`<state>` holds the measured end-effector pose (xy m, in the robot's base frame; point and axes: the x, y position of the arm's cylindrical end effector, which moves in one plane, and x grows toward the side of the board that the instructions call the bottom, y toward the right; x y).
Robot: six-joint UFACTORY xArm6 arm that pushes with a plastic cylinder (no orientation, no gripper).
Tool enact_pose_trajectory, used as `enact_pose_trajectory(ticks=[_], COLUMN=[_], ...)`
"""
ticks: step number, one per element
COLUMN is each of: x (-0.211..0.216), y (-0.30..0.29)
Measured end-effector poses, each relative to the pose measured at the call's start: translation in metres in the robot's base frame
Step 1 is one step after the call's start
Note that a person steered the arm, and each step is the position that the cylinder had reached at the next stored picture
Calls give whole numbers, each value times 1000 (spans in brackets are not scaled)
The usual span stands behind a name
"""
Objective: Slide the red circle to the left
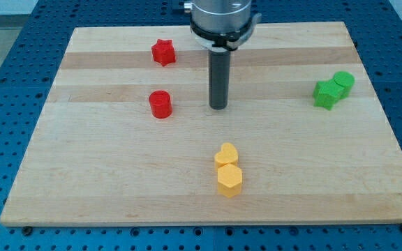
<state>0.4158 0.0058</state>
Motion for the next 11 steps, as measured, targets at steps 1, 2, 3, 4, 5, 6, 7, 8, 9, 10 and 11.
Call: enact_pose_trajectory(ticks=[1, 2, 3, 4, 5, 6, 7, 8, 9, 10, 11], x=[0, 0, 0, 0, 0, 0, -2, -9, -15, -16, -16], y=[-16, -26, -26, -36, -52, -68, -81, -93, -100, -108, -132])
